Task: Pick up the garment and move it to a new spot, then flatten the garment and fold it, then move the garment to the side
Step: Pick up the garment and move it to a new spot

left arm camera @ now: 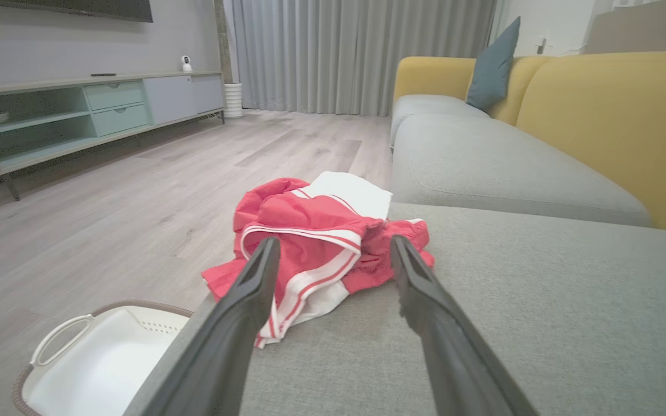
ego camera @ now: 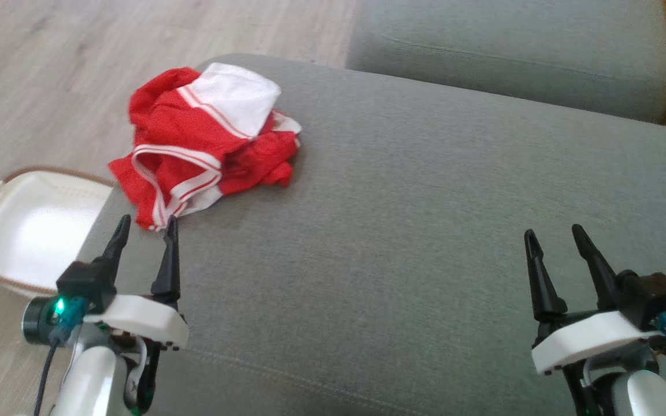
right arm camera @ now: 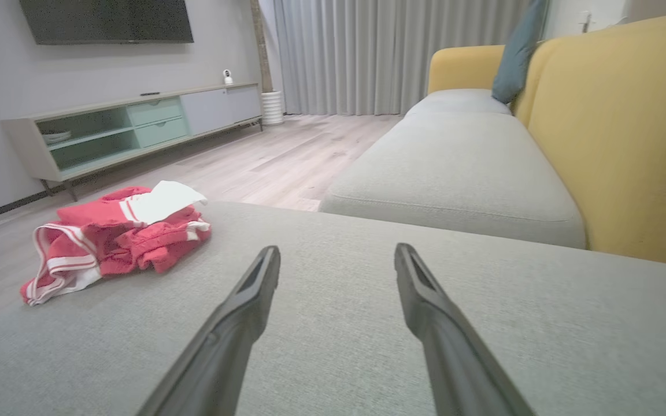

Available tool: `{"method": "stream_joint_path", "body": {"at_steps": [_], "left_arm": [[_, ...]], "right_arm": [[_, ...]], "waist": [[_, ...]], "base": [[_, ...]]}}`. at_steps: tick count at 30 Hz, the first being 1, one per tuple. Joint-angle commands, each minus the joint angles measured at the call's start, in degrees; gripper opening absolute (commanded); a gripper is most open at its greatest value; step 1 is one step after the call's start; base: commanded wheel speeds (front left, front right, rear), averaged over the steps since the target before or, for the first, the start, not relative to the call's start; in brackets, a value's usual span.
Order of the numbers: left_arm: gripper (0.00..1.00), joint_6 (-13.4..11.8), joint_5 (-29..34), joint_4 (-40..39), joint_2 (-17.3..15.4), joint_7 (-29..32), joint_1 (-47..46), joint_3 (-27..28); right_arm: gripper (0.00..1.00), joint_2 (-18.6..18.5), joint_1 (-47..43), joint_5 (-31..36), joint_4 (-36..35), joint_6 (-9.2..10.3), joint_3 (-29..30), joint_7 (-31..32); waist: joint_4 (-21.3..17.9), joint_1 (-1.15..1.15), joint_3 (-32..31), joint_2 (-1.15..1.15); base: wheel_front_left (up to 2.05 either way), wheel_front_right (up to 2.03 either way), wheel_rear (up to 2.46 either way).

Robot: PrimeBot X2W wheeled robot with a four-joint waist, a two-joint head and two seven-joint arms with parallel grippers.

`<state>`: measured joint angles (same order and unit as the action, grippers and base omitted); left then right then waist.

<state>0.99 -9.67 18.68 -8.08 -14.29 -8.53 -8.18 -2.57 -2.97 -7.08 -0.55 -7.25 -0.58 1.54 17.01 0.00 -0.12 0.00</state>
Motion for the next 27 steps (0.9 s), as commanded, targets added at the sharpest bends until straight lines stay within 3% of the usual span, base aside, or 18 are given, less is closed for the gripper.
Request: {"method": "stream_joint_path", "body": {"at_steps": [1, 9, 17, 27], "left_arm": [[1.00, -0.16, 0.10, -2.19, -1.49, -0.71, -2.89, 2.54], [1.00, -0.33, 0.34, -3.09, -1.54, -0.71, -2.42, 2.90], [1.00, -0.89, 1.22, -2.87, -1.39, -0.71, -3.99, 2.76], [1.00, 1.98, -0.33, 4.12, -2.47, 2.29, -17.54, 2.38]], "right_arm": [[1.00, -0.32, 2.70, -0.28, -2.40, -0.24, -1.49, -0.05], [1.00, -0.32, 2.59, -0.77, -2.71, -0.24, -1.37, 0.14], [1.00, -0.31, 3.25, -0.70, -3.34, -0.24, -1.38, 0.92], [1.00, -1.50, 6.34, 1.78, -7.83, -0.24, -1.29, 4.83]], "waist": [[2.32, 0.00, 0.04, 0.00], [4.08, 0.00, 0.75, 0.00], [3.09, 0.00, 3.24, 0.00], [0.56, 0.00, 13.35, 0.00]], "base": [[0.00, 0.00, 0.00], [0.00, 0.00, 0.00], [0.00, 0.00, 0.00], [0.00, 0.00, 0.00]]}}
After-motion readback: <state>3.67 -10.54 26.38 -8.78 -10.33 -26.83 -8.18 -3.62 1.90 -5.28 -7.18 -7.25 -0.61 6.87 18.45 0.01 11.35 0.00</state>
